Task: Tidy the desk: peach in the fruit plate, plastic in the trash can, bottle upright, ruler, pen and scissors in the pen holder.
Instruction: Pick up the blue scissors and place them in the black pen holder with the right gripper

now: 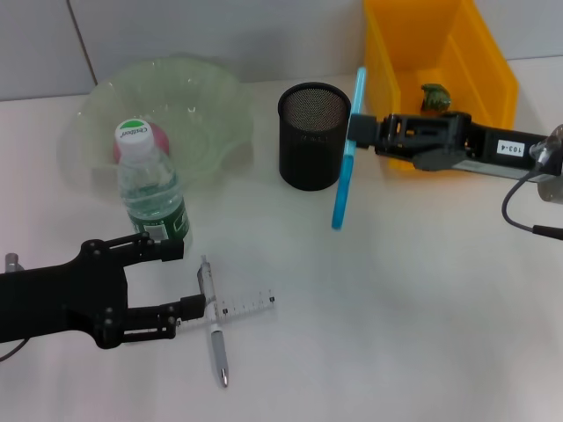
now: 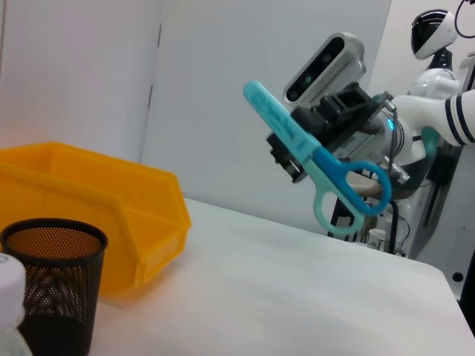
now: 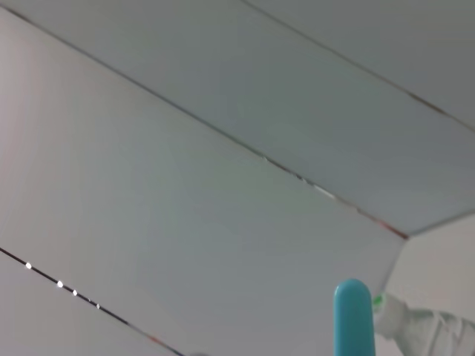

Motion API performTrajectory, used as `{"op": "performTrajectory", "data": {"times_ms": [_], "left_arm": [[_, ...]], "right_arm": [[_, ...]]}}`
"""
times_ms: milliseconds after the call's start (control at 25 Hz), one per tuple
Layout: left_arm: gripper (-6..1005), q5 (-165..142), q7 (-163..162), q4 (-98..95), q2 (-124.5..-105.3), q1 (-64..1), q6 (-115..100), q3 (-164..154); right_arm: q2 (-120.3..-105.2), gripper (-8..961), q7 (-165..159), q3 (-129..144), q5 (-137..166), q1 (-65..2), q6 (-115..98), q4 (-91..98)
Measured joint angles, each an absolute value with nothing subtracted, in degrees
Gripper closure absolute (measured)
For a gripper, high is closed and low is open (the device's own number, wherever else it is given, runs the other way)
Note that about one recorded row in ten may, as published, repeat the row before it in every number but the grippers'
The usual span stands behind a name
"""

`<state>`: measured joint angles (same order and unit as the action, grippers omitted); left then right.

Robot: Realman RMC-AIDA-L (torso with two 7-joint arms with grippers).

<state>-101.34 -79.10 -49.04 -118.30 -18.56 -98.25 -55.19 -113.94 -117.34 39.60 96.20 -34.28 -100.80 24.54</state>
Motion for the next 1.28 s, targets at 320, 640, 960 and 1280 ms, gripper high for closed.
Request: {"op": "performTrajectory", "data": {"times_ms": [320,640,960,1280], "left_arm": [[185,-101.3,-79.2,-49.1,-118.37,-18.4,-98.6,-55.2],[185,-98.1,-78.8,-48.8,-118.47,-18.3,-99.5,-55.2],[185,-94.8,-78.2,-48.3,-118.61,-18.5,-99.3,-55.2],[185,-91.4,-78.2,-47.6,-118.66,-18.9,-98.3,-55.3]], "right_arm": [[-115.02,716,-101.1,36.7,91.5,-33.2,-98.9,25.7],[-116.23,713,-82.0,37.0,91.9,-35.3,-88.7,33.7],[-119.27,710,-59.4,46.1,91.9,-36.4,-76.4,45.2],[-119.45,707,-35.4,51.5,90.4,-37.6,-62.8,47.7]]}}
